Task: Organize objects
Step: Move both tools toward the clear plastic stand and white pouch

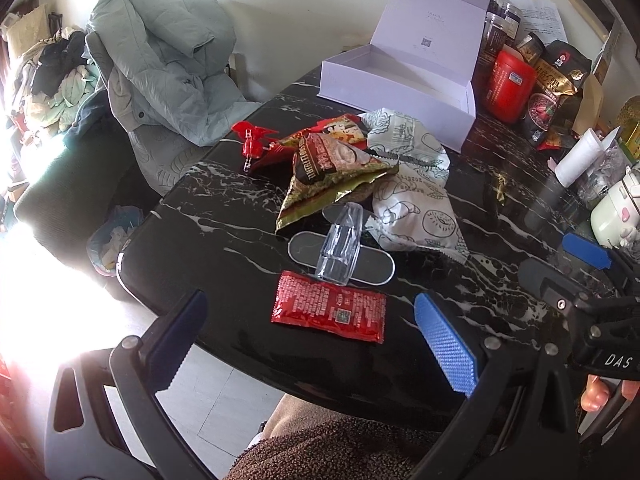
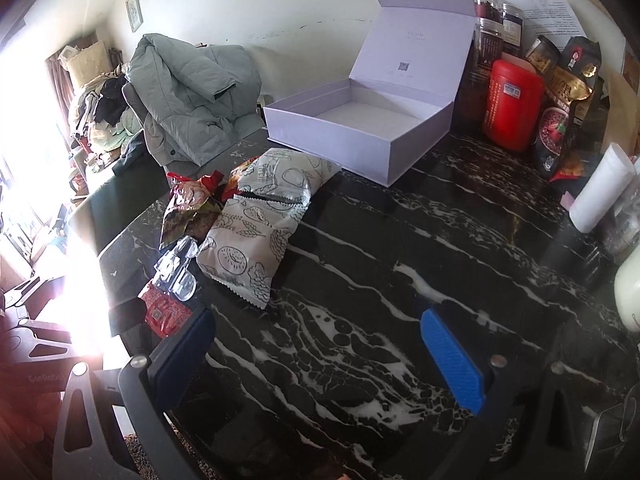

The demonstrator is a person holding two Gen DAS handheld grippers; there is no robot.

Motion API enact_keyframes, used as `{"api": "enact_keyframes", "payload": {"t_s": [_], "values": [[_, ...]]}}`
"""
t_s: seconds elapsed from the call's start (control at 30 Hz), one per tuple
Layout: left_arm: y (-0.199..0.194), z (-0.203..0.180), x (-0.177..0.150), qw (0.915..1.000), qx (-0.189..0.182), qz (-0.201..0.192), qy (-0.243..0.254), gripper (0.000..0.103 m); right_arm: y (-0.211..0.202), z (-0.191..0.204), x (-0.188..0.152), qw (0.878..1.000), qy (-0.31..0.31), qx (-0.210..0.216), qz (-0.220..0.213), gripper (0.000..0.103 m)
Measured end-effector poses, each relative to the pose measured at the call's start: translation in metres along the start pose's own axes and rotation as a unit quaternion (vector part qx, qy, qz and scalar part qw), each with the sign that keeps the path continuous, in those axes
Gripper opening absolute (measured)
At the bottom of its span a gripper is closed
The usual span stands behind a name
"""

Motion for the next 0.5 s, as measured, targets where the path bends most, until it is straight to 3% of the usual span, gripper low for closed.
{"api": "enact_keyframes", "payload": {"t_s": [0.5], "values": [[0.042, -0.005, 0.012, 0.9985, -0.049, 0.013, 0.023, 0.102, 0.03, -0.004, -0.007, 0.999, 0.013, 0.016, 0.033, 0.103]]}}
Point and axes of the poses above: each gripper's, at about its wrist camera, not at the fingertips, and y roughly the way its jaws point, z to its left, x to its top, the point moved 2 cm from there along y, roughly the way its jaws point, and after that the axes turned 1 degree about z, right-handed, at the moved point
